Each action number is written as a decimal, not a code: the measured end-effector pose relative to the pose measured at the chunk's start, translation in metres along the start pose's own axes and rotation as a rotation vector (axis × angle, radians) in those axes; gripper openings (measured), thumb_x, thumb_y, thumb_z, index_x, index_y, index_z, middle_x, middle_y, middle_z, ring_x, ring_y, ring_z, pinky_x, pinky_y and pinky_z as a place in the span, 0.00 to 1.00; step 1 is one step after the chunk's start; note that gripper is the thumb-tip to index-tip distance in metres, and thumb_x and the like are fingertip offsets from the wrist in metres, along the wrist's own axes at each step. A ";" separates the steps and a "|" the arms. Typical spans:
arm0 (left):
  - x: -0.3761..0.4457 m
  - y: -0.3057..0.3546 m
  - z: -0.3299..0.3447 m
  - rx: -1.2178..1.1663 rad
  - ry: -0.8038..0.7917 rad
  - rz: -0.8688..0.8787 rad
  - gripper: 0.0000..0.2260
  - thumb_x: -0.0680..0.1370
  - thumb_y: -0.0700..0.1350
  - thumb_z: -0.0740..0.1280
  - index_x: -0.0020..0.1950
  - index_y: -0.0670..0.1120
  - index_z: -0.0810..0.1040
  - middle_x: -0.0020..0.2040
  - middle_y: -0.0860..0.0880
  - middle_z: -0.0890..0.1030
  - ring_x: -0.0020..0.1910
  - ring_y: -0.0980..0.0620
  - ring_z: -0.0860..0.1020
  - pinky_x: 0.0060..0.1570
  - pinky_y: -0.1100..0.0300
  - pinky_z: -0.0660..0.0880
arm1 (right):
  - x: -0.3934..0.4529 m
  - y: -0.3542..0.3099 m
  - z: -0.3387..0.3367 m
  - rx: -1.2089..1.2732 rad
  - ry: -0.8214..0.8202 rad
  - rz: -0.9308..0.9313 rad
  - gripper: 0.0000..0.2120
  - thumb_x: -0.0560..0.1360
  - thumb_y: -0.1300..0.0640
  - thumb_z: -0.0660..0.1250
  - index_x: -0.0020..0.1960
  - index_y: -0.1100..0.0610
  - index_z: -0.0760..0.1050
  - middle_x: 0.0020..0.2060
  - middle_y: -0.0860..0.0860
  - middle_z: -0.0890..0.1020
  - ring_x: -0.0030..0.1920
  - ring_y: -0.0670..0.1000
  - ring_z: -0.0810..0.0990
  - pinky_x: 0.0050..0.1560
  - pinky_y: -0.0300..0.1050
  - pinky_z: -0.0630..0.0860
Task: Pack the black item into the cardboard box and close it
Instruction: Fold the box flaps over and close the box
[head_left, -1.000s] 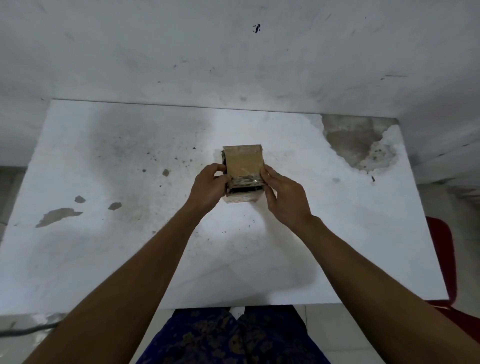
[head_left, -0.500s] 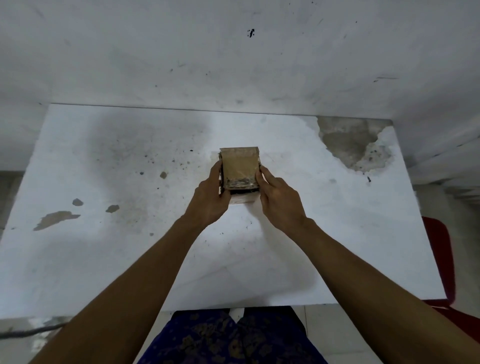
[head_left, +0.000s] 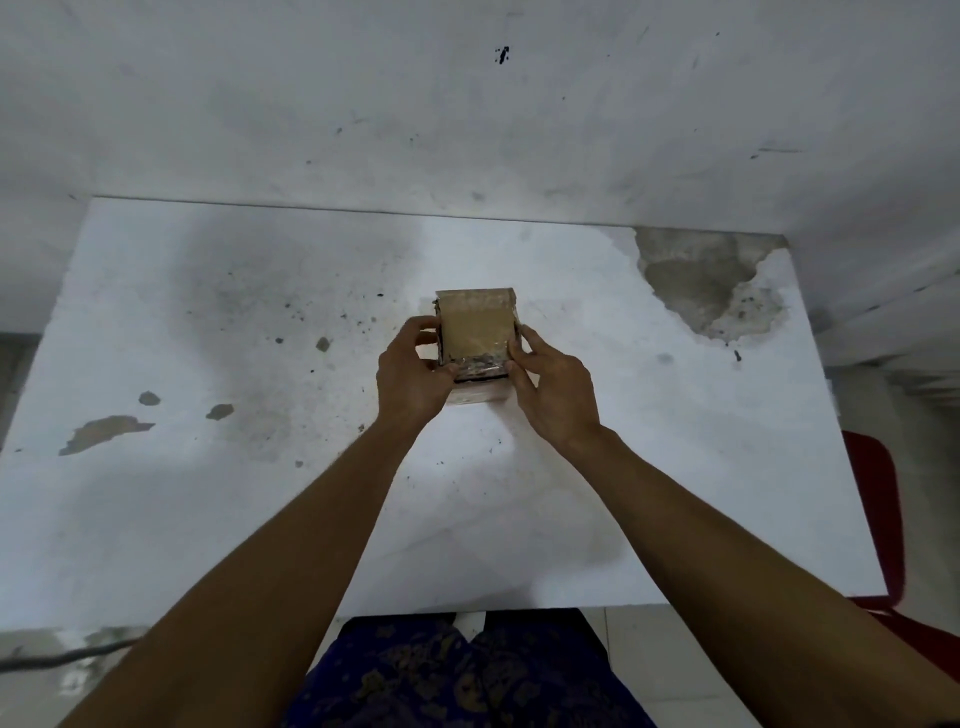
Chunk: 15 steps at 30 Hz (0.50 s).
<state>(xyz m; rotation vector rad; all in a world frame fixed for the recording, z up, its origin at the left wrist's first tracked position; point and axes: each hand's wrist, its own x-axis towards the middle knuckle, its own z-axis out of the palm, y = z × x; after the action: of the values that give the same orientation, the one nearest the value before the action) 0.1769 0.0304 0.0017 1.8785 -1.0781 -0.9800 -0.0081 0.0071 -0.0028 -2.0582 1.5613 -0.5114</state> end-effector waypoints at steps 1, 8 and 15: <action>0.002 0.002 0.001 0.021 0.008 -0.023 0.24 0.67 0.39 0.74 0.60 0.54 0.74 0.56 0.53 0.81 0.39 0.57 0.82 0.42 0.54 0.81 | 0.000 -0.001 -0.001 0.020 0.002 0.004 0.15 0.80 0.54 0.64 0.66 0.50 0.78 0.71 0.48 0.73 0.52 0.53 0.84 0.52 0.45 0.78; 0.001 -0.001 -0.010 -0.099 -0.074 0.031 0.30 0.71 0.40 0.73 0.70 0.56 0.69 0.60 0.52 0.78 0.52 0.51 0.81 0.46 0.63 0.78 | -0.011 -0.005 0.004 0.080 -0.036 0.041 0.24 0.78 0.53 0.68 0.73 0.54 0.70 0.72 0.52 0.72 0.64 0.54 0.78 0.62 0.40 0.70; -0.004 0.005 -0.017 -0.013 -0.065 0.145 0.24 0.75 0.43 0.70 0.69 0.57 0.70 0.69 0.56 0.73 0.63 0.54 0.75 0.61 0.54 0.76 | -0.021 -0.004 0.008 -0.030 -0.010 0.042 0.32 0.75 0.48 0.69 0.77 0.50 0.64 0.76 0.54 0.66 0.66 0.55 0.77 0.62 0.48 0.74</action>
<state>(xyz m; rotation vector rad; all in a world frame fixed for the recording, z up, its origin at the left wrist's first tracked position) 0.1887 0.0355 0.0142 1.7423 -1.2255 -0.9678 -0.0063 0.0295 -0.0072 -2.0421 1.6117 -0.4645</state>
